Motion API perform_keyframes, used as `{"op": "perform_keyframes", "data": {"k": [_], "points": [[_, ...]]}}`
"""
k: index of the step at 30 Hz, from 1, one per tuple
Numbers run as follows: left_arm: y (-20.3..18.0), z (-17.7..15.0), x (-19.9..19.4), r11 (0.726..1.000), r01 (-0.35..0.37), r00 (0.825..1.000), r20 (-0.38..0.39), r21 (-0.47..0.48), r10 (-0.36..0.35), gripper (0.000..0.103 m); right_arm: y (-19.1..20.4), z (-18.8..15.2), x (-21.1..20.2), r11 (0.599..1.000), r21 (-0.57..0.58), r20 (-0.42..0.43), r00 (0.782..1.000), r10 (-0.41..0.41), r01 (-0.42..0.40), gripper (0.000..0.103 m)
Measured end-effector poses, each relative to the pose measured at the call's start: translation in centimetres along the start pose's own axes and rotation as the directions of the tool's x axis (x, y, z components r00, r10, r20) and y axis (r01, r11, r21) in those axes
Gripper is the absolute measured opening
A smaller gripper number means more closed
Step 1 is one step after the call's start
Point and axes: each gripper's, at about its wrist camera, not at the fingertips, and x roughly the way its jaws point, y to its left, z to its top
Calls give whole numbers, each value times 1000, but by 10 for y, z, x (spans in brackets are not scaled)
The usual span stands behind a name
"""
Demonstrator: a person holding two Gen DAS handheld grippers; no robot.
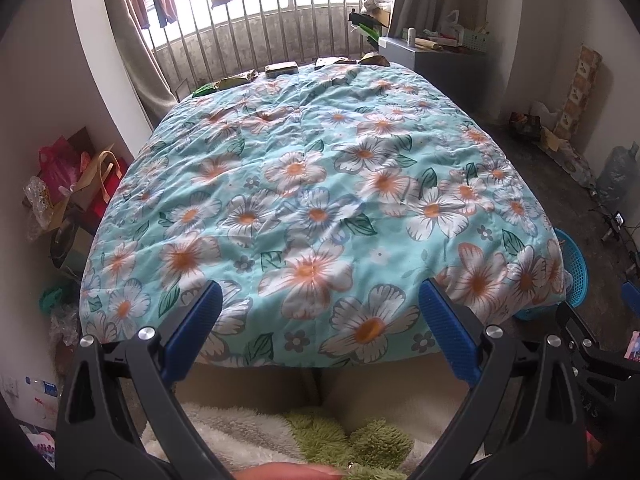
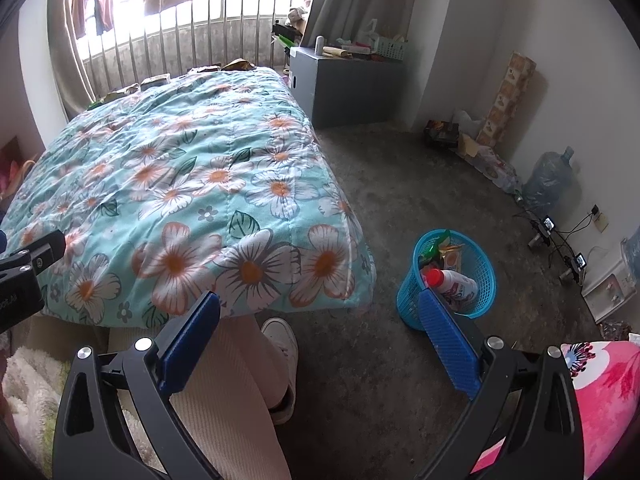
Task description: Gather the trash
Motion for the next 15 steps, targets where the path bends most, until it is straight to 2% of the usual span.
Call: {"op": "perform_keyframes", "data": {"k": [15], "points": [[3, 1, 1, 1000, 1, 1000, 1, 0, -1, 94, 1, 0, 1, 1000, -1, -1, 1000, 3, -3, 97]]}}
